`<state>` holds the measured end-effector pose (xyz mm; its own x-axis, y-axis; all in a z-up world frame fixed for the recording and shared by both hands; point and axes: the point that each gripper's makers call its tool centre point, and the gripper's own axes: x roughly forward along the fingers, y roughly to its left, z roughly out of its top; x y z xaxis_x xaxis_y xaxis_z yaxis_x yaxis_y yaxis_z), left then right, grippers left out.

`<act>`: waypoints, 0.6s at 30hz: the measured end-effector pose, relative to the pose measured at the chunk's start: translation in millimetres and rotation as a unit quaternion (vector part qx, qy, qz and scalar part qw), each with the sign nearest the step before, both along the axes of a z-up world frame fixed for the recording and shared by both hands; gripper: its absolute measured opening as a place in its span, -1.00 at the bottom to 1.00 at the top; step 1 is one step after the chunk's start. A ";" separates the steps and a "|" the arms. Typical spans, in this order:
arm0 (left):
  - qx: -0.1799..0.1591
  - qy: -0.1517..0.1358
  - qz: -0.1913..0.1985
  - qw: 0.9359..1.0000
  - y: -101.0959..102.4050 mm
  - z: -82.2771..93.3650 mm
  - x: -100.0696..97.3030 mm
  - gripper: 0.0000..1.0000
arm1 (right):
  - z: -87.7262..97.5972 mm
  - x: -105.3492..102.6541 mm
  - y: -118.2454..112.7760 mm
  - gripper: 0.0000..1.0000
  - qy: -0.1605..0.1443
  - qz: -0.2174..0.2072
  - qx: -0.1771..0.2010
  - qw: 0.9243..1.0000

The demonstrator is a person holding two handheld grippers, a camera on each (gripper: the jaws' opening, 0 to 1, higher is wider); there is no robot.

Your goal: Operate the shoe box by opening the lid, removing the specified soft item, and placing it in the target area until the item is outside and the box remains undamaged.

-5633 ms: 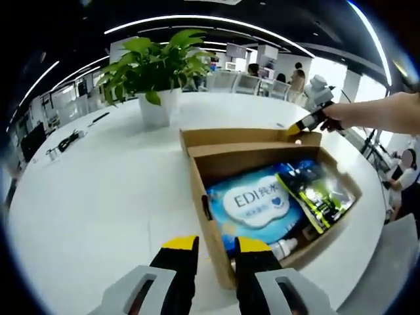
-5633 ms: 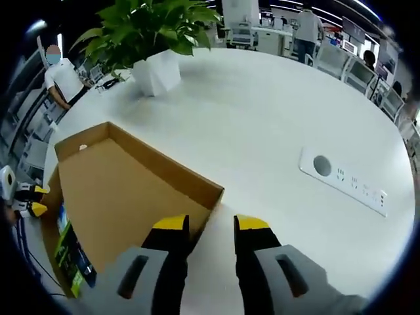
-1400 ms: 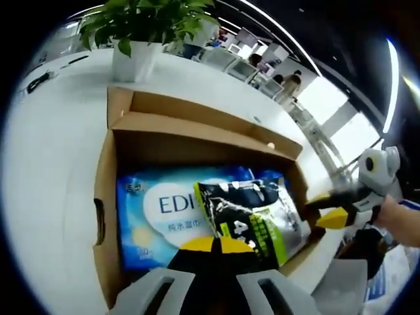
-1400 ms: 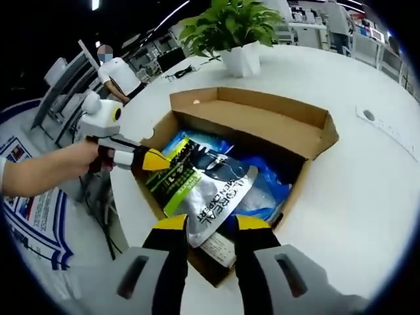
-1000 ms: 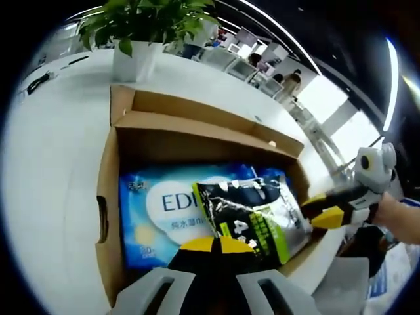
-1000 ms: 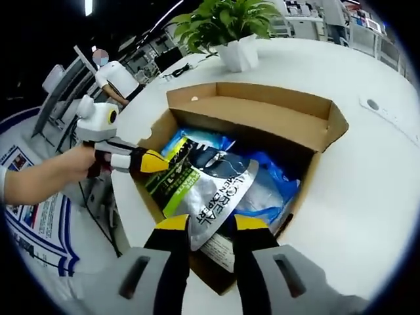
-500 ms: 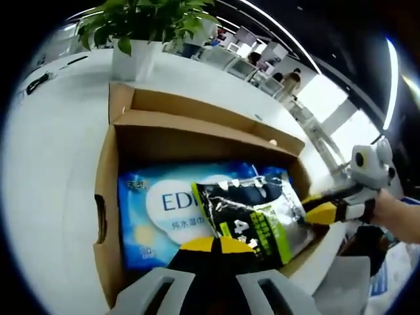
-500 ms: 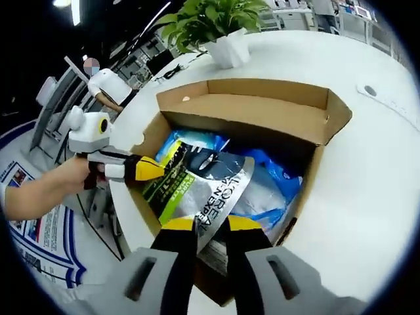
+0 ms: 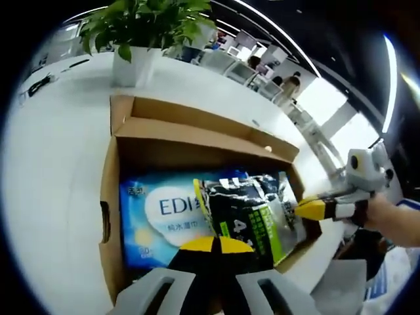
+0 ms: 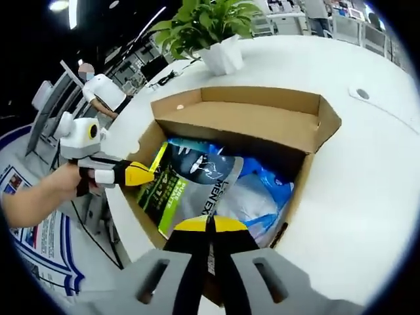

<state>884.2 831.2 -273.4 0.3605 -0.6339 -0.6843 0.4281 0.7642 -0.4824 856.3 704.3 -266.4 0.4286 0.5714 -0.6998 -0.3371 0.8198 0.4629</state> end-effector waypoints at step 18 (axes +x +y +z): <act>0.000 -0.022 -0.013 1.000 -21.7 33.0 -7.5 -1.00 | 30.5 -3.8 -22.0 -1.00 -0.025 -0.017 0.006 1.000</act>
